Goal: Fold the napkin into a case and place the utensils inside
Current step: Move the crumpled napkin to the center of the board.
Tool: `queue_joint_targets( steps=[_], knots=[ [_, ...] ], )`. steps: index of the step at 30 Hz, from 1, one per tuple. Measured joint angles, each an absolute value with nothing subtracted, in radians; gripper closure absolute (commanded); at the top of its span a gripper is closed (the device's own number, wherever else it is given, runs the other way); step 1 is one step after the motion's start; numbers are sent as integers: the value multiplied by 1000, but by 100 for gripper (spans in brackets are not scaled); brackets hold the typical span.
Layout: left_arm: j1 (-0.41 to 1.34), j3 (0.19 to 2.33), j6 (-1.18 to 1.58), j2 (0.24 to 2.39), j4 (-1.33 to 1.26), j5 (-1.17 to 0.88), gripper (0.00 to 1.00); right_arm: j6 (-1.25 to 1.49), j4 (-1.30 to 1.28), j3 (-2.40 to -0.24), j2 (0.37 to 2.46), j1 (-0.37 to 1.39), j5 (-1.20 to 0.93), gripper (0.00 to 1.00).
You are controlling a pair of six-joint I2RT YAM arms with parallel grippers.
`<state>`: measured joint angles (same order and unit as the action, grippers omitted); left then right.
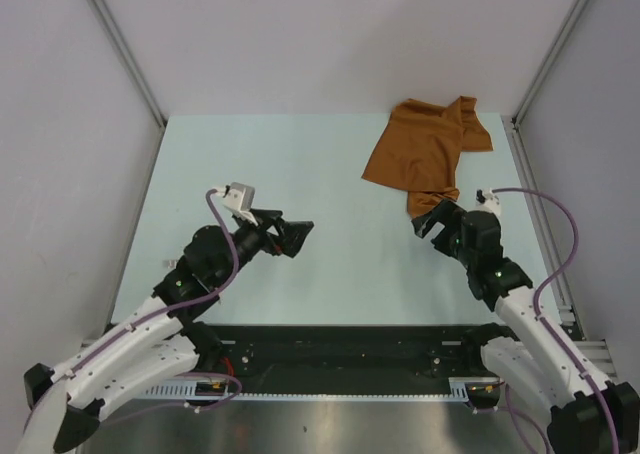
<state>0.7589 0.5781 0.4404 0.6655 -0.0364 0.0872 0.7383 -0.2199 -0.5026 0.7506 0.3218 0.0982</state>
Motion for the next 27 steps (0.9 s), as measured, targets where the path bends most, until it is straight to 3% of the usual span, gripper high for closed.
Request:
queue_joint_targets(
  steps=[7,16,27],
  knots=[
    [759,669,447,870,10,45,0,567,-308,-757,1114,142,62,0],
    [759,775,509,1111,80,-23,3,392,-347,-1264,1742,121,64,0],
    [759,801,543,1174,125,-31,4,289,-427,-1630,2133,136,149,0]
  ],
)
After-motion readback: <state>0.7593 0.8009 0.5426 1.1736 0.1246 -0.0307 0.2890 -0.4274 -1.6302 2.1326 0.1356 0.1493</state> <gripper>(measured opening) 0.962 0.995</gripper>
